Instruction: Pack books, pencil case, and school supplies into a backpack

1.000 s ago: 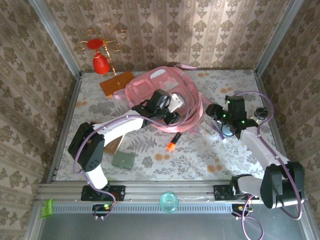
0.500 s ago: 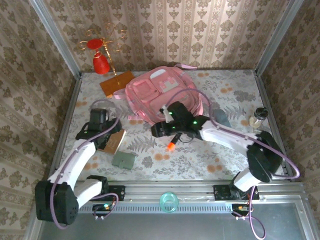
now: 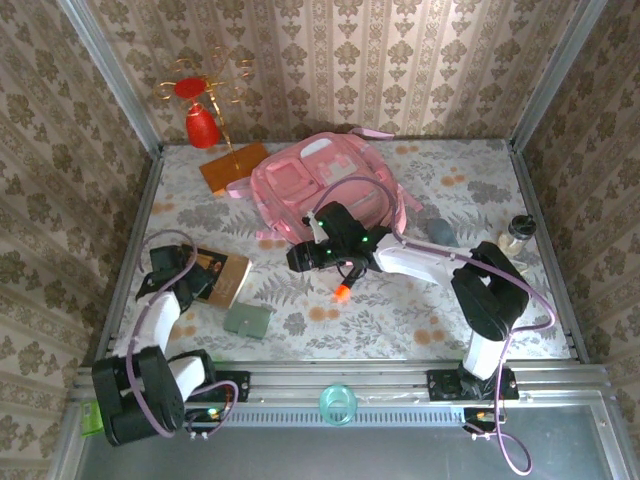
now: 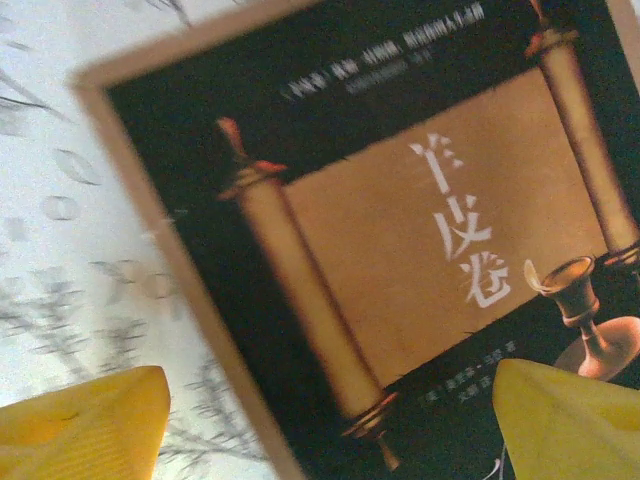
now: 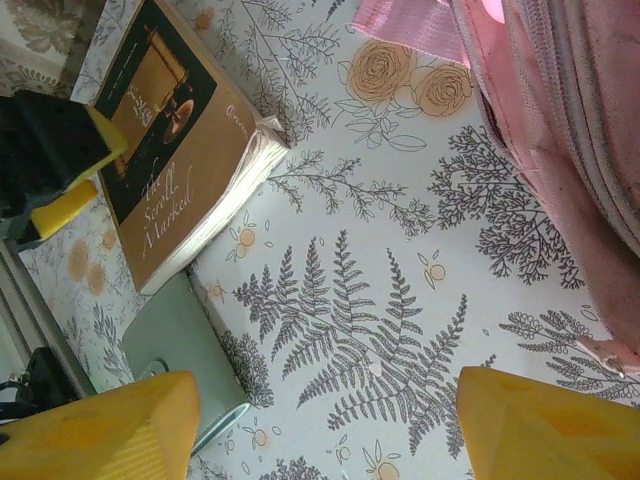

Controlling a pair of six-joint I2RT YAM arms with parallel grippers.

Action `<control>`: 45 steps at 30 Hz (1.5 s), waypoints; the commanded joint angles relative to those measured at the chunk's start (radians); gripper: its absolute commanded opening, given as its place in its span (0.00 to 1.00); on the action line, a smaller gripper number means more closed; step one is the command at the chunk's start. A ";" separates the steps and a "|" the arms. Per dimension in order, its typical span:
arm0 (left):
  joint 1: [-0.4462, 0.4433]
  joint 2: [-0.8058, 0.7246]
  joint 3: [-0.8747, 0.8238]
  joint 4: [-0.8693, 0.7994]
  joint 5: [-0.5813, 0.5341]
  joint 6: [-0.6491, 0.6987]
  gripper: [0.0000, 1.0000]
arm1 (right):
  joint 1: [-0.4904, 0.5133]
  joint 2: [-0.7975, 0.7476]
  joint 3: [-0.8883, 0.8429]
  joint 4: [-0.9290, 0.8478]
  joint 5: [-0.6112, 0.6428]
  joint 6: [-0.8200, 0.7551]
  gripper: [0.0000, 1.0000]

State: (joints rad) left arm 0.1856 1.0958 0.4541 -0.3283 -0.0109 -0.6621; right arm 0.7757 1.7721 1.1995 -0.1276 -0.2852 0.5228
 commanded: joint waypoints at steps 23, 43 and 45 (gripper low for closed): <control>-0.323 0.280 0.190 0.138 0.077 0.222 0.57 | -0.001 0.185 0.220 -0.031 -0.012 -0.078 0.70; -0.269 0.307 0.146 0.290 0.233 0.076 0.60 | 0.051 0.547 0.632 -0.284 0.296 -0.190 0.69; -0.272 0.318 0.137 0.304 0.230 0.073 0.59 | 0.050 0.574 0.665 -0.308 0.285 -0.198 0.69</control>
State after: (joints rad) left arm -0.0792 1.4006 0.6060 -0.0608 0.1974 -0.5682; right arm 0.8288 2.3028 1.8175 -0.3759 -0.0444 0.3649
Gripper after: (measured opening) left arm 0.594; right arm 0.687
